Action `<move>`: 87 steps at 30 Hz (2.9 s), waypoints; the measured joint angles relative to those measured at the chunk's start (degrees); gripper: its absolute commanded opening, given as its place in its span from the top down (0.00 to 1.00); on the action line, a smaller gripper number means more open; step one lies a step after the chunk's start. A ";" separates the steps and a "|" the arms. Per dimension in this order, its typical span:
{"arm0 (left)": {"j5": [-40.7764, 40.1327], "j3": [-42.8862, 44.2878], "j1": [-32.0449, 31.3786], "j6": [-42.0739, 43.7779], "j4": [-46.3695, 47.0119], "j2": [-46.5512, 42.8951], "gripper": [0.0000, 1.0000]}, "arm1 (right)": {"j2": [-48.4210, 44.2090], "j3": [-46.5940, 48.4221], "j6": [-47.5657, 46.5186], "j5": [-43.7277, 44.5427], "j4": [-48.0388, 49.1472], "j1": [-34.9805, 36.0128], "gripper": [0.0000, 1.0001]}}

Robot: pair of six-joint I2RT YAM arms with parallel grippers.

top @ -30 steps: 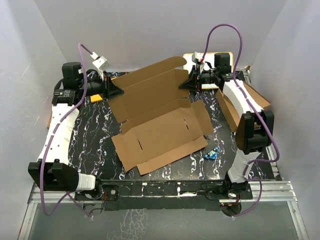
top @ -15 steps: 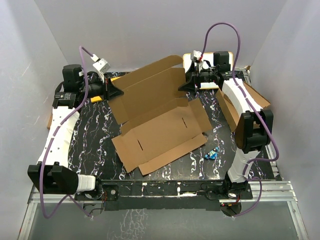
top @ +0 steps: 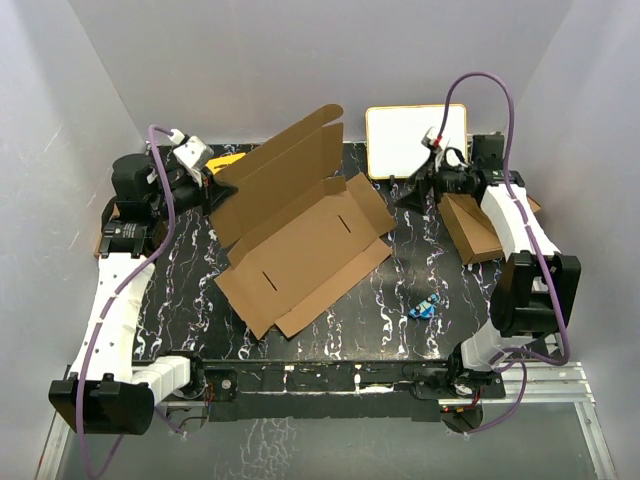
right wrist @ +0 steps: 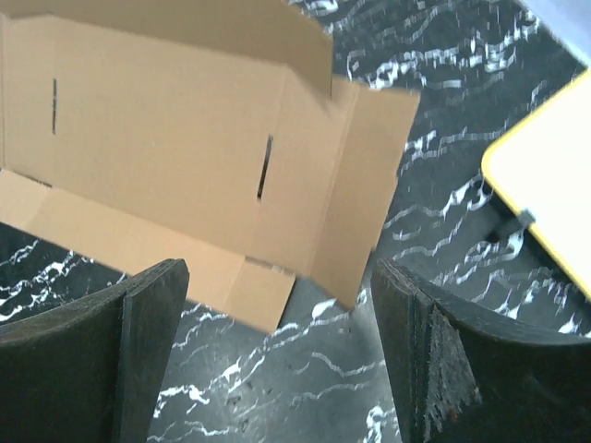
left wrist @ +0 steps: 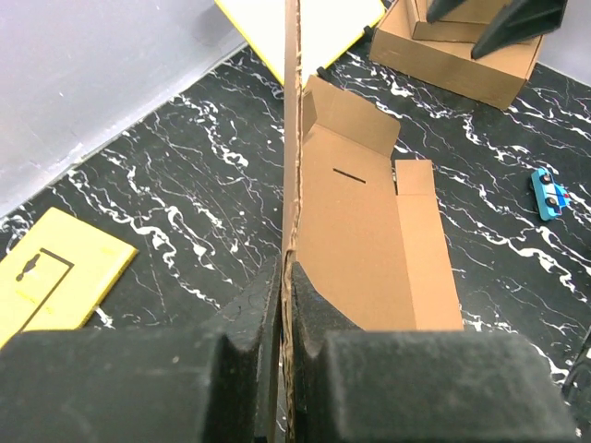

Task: Fold the paper box

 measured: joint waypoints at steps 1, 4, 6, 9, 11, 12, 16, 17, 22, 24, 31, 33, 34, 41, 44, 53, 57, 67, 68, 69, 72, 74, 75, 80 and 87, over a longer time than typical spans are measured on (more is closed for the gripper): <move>0.00 -0.11 0.00 0.17 0.52 -0.35 1.00 | -0.79 -1.51 -0.44 0.50 0.00 -0.90 0.12; 0.02 -0.17 0.00 0.35 1.49 -0.50 1.00 | -1.36 -5.79 -1.62 2.12 0.00 -1.99 0.12; 0.02 -0.17 0.00 0.42 1.62 -0.50 1.00 | -1.33 -7.82 -2.34 3.13 -0.24 -2.12 0.12; 0.28 -0.17 0.00 0.61 1.66 -0.50 1.00 | -1.25 -10.32 -3.76 4.61 -0.57 -2.32 0.12; 0.79 -0.17 0.00 0.72 1.66 -0.50 1.00 | -0.76 -10.73 -4.48 5.29 -0.61 -2.43 0.12; 1.20 -0.15 0.00 0.74 1.66 -0.50 1.00 | -0.37 -10.73 -4.81 5.49 -0.09 -2.51 0.12; 3.04 -0.13 0.00 0.68 2.27 -0.50 1.00 | 1.81 -10.73 -5.16 5.14 3.04 -2.71 0.12; 3.45 -0.04 0.00 0.61 2.47 -0.50 1.00 | 2.69 -10.62 -4.96 4.83 4.24 -2.67 0.12; 5.01 0.59 0.00 0.31 3.06 -0.52 1.00 | 10.73 -5.49 -3.72 4.46 6.93 -0.94 0.13; 5.55 0.59 0.00 0.15 3.10 -0.59 1.00 | 13.44 -3.17 -3.26 4.55 7.30 0.04 0.19; 6.29 1.44 0.00 0.11 3.13 -0.72 1.00 | 15.58 -1.16 -2.23 3.34 7.21 2.36 0.73; 6.40 1.81 0.00 0.11 3.15 -0.72 1.00 | 15.58 -1.07 -2.29 2.69 6.99 2.36 0.86; 6.49 2.01 0.00 0.09 3.10 -0.72 1.00 | 15.58 -0.94 -2.38 2.49 6.73 2.34 0.88; 7.63 4.20 0.04 -0.87 3.69 -0.59 1.00 | 15.58 1.25 -2.64 -0.66 5.40 2.27 0.92; 8.41 5.25 0.04 -1.90 4.87 -0.26 1.00 | 15.47 1.36 -0.44 -1.97 8.15 2.21 0.92; 12.11 6.05 0.17 -7.26 10.49 1.84 1.00 | 6.82 -12.74 17.29 -2.34 38.14 2.21 0.92; 14.93 5.33 0.39 -12.20 14.23 2.56 1.00 | 5.16 -21.75 26.10 -1.77 56.19 2.12 0.92; 20.70 -2.80 0.42 -22.82 21.35 2.43 1.00 | 5.18 -36.94 36.00 -0.96 78.07 1.03 0.92; 21.07 -2.80 0.42 -22.80 21.22 2.34 1.00 | 5.18 -37.40 35.93 -1.22 78.05 0.52 0.92; 21.42 -2.80 0.42 -22.77 20.96 2.23 1.00 | 5.11 -37.81 35.65 -1.51 77.88 0.04 0.92; 22.23 -2.91 0.42 -22.75 20.59 2.05 1.00 | 3.87 -38.80 33.81 -2.10 74.77 -1.14 0.92; 22.36 -2.97 0.42 -22.62 20.44 2.03 1.00 | 2.67 -38.77 31.52 -2.23 71.21 -1.44 0.85; 22.36 -2.97 0.42 -22.40 20.28 2.03 1.00 | 1.97 -38.64 29.99 -2.19 68.83 -1.42 0.83; 22.34 -2.97 0.42 -21.46 19.76 2.12 1.00 | 1.05 -33.07 21.66 -0.13 53.92 -1.29 0.66; 22.60 -2.86 0.37 -21.22 19.23 2.73 1.00 | 4.20 -20.02 15.04 2.86 38.60 -1.27 0.64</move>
